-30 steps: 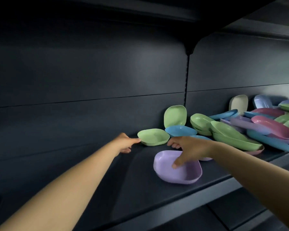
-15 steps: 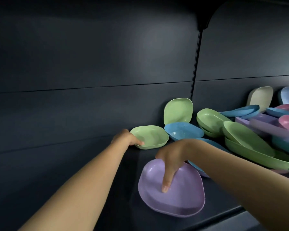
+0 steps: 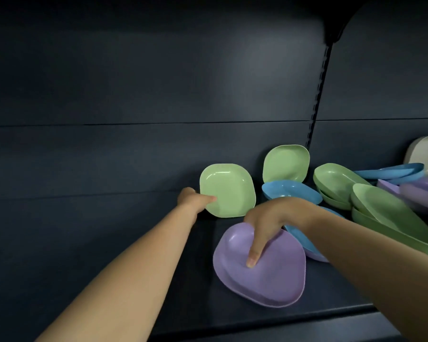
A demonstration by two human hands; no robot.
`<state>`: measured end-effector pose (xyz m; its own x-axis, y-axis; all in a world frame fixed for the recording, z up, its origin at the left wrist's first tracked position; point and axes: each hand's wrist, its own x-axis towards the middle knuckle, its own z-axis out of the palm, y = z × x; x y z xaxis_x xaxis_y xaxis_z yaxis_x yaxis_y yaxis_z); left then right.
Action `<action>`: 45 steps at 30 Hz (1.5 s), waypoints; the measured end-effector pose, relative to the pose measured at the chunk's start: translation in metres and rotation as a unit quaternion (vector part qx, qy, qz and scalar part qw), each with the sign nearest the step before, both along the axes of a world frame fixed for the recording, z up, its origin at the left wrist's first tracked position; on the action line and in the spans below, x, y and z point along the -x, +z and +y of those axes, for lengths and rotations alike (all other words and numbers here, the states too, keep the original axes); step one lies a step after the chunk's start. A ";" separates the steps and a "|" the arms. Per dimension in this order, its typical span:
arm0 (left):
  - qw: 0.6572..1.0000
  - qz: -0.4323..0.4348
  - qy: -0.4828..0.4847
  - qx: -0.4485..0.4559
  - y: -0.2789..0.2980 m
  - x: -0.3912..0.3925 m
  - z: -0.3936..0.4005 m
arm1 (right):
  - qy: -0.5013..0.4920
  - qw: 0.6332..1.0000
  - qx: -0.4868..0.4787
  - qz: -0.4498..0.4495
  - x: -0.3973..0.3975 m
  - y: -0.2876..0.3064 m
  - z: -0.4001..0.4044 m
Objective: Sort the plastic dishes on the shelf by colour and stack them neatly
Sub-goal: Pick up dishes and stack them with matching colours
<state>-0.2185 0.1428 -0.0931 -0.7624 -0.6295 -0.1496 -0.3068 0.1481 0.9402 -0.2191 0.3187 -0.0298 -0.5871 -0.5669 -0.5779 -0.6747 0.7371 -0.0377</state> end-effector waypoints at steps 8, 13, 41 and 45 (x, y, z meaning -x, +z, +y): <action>0.981 0.153 0.091 -0.076 0.032 -0.092 -0.051 | -0.143 0.940 0.311 -0.009 -0.020 0.010 -0.007; 0.974 0.189 0.103 -0.065 0.058 -0.170 -0.108 | -0.191 0.865 0.461 -0.049 -0.065 0.020 -0.043; 0.959 0.185 0.212 0.021 0.089 -0.537 -0.471 | -0.230 0.689 0.668 -0.162 -0.348 0.041 -0.417; 0.954 0.186 0.234 0.021 0.090 -0.541 -0.499 | -0.232 0.695 0.660 -0.165 -0.344 0.040 -0.445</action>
<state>0.3221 -0.3563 -0.0033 -0.3924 -0.9132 0.1099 0.0061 0.1169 0.9931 0.1246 -0.1265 0.0105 -0.8426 -0.5249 0.1204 -0.1707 0.0482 -0.9841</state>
